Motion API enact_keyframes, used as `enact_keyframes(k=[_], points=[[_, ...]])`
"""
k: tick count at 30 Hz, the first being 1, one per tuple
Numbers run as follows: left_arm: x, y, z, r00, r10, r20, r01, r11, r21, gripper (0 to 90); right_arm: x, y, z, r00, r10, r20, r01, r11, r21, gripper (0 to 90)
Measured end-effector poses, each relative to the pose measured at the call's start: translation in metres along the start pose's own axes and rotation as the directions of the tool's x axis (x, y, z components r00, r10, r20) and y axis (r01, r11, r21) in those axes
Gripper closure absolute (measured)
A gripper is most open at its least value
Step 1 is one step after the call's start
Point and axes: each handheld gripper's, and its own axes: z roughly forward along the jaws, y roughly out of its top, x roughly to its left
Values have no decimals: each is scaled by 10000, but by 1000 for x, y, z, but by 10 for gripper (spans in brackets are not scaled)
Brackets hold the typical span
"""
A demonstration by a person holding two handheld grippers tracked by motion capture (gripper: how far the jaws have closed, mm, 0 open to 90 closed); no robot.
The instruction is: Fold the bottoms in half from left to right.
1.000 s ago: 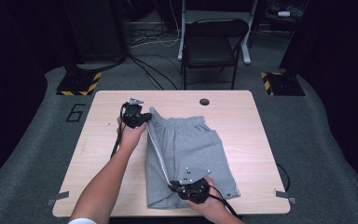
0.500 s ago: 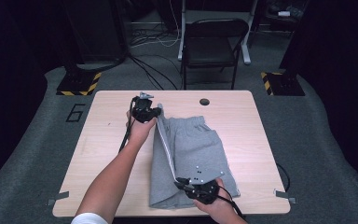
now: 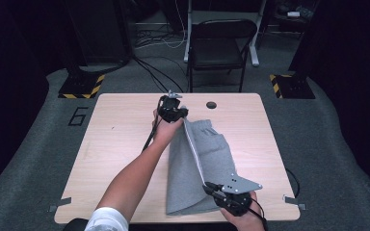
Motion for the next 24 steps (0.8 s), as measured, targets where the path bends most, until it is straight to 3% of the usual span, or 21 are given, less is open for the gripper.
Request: enact_keyframes(k=[3,4,5,10,13,19,22,24], points=[[-9,5,7,9999,-27,101,29,9999,-108,869,-4,-2,-11,9995,137,293,-134,9999,-95,820],[-13,7,11,9993,-295,246,302,9991,-306,870,-5,-2,-13,9993,127,365,-123,9999,-110,820],[-15,9,13,9991,-320,285,327,9991,-261,872,-5,-3,-16,9987,92,502,-88,9999,-68,820],[-25,10,28,9992,-117,387,118,9999,-10,893,-10,-10,-20,9961,140,875,-177,9990,414,821],[-27,6,35,9992,72,402,-83,9996,278,894,-14,-17,-19,9942,298,1030,-391,9952,899,821],[-28,0,48,9975,-128,702,99,9991,415,895,-20,-24,-17,9917,427,1213,-592,9890,1355,821],[-29,-5,54,9979,-34,650,5,9990,443,890,-22,-29,-14,9910,225,1317,-461,9828,1791,821],[-26,-8,56,9988,88,487,-117,9981,601,826,-25,-35,-10,9892,607,1335,-871,9755,2019,820]])
